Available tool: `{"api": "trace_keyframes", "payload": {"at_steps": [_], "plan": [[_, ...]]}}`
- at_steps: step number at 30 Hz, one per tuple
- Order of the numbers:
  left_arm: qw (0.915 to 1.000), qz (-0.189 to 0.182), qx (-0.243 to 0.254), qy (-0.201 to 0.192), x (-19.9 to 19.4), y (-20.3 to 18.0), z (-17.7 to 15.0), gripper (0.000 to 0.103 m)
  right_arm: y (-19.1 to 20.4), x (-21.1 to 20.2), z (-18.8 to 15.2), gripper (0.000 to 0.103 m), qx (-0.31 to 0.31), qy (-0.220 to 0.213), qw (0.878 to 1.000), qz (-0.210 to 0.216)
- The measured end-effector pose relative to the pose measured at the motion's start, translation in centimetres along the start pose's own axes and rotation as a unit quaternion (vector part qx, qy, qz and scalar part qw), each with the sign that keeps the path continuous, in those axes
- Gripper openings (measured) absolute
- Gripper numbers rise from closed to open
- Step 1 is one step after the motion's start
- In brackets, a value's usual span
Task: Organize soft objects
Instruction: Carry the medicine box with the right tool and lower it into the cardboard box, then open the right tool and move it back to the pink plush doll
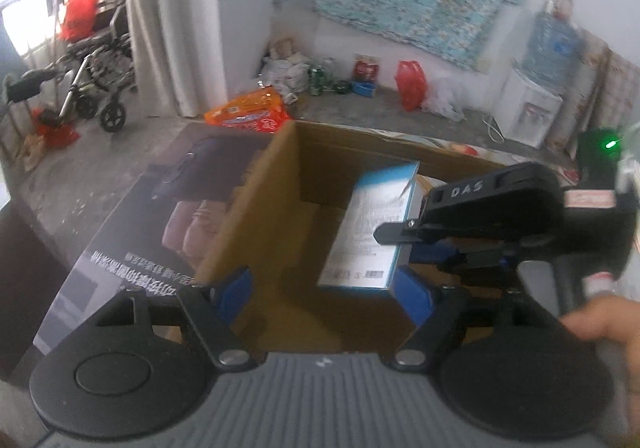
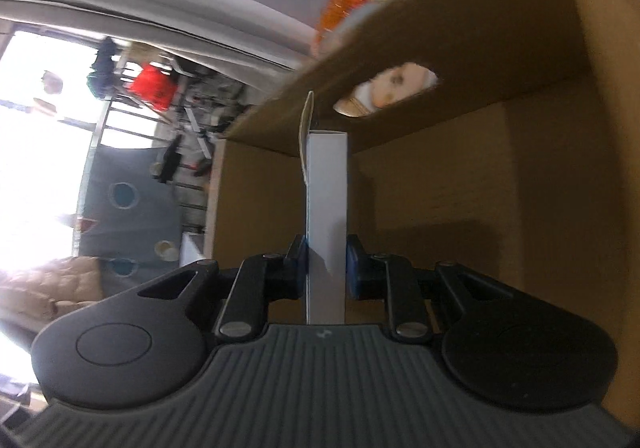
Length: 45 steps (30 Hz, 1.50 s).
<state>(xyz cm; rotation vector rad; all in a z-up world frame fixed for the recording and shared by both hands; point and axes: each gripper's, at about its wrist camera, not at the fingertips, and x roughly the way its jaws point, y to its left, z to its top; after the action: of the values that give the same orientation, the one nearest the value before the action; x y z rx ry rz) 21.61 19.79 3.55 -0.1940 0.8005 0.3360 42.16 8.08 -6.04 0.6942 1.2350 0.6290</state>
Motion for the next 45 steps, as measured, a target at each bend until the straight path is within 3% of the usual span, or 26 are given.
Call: {"api": "trace_keyframes", "payload": {"at_steps": [4,9,12,15,18,20,22,28,33,38,41,45], "plan": [[0.9998,-0.005,-0.013,-0.012,-1.2,1.5,-0.5,0.081,-0.2,3.8,0.7,0.019,0.015,0.014,1.0,-0.022],[0.9995,-0.008,-0.01,-0.029,-2.1,1.9,-0.8,0.083,0.6,6.5,-0.4,0.021,0.026,0.033,0.999,-0.007],[0.9993,-0.009,-0.012,-0.035,-2.5,1.5,-1.0,0.084,0.7,8.3,-1.1,0.031,0.029,0.049,0.998,-0.018],[0.9991,-0.01,-0.013,-0.04,-2.8,1.4,-1.1,0.084,2.0,9.9,-1.4,0.031,0.029,0.057,0.998,-0.014],[0.999,-0.008,-0.009,-0.042,-2.9,1.2,-1.3,0.085,3.6,10.2,-1.8,0.044,0.008,0.047,0.999,-0.02],[0.9989,-0.01,-0.008,-0.044,-3.2,1.1,-1.4,0.085,4.1,9.2,-2.2,0.065,-0.005,0.024,0.999,-0.032],[0.9988,-0.012,-0.009,-0.048,-3.5,0.9,-1.5,0.085,4.9,8.7,-2.5,0.076,-0.016,-0.001,0.999,-0.042],[0.9974,-0.021,-0.001,-0.069,-5.9,0.2,-2.0,0.086,7.2,5.7,-3.9,0.076,-0.016,-0.033,0.999,0.018],[0.9931,-0.053,0.014,-0.103,-9.7,-0.8,-3.1,0.093,8.1,-1.5,-4.8,0.076,-0.038,-0.034,0.993,0.105],[0.9803,-0.133,0.034,-0.142,-14.2,-3.8,-6.2,0.096,3.8,-16.3,-6.9,0.079,-0.066,-0.069,0.978,0.188],[0.9649,-0.199,0.069,-0.157,-16.2,-7.0,-8.7,0.1,-1.3,-25.2,-9.4,0.081,-0.07,-0.12,0.972,0.187],[0.9415,-0.272,0.13,-0.152,-17.5,-12.7,-12.2,0.1,-8.1,-35.0,-14.7,0.082,-0.048,-0.21,0.964,0.154]]}}
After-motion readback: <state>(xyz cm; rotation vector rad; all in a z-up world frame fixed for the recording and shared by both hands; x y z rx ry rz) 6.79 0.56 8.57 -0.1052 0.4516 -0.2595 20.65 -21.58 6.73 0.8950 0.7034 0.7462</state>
